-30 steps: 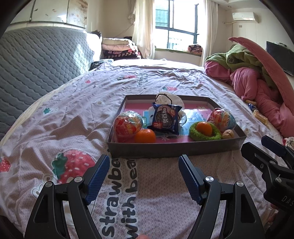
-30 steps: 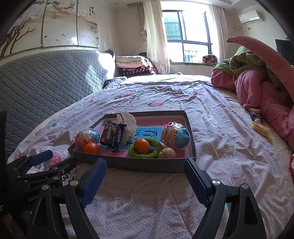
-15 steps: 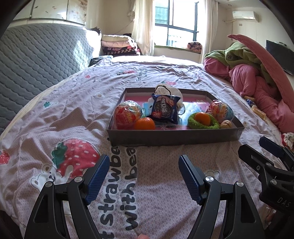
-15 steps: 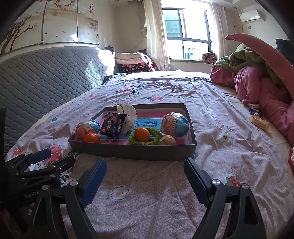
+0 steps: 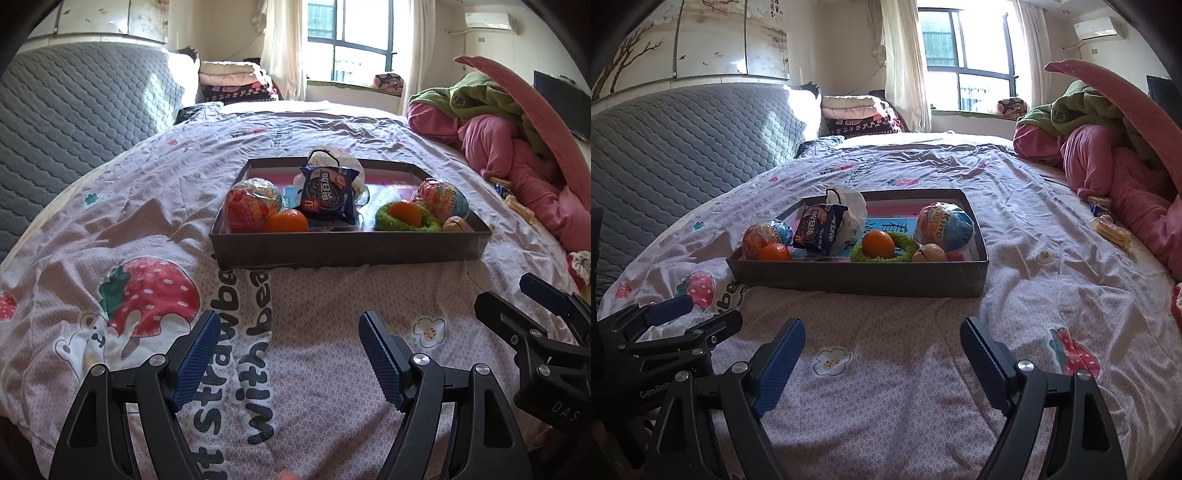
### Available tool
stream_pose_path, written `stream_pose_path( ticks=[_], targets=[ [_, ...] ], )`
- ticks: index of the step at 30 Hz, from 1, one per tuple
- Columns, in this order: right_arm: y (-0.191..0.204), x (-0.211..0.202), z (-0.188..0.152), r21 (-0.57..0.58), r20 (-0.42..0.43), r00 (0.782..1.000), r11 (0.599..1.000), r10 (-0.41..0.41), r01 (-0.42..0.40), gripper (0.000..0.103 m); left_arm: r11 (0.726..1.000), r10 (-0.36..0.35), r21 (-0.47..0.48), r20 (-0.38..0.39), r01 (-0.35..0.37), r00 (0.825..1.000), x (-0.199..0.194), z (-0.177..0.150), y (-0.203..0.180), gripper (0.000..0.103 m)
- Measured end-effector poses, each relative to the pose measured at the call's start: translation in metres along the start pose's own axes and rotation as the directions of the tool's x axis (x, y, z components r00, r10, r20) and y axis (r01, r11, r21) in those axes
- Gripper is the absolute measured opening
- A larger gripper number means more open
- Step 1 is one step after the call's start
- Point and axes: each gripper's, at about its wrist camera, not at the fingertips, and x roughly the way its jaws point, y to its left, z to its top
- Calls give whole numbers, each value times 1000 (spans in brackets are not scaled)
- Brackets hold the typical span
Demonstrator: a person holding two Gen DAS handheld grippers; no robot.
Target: Organize objects
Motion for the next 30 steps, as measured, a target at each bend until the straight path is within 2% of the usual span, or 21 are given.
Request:
stream_pose_path(
  ticks=[30],
  targets=[
    [4,14,-18,-42,-54,998,999,-8,6,85,1000,12,5,-55,-12,998,18,-14,3,78]
  ],
)
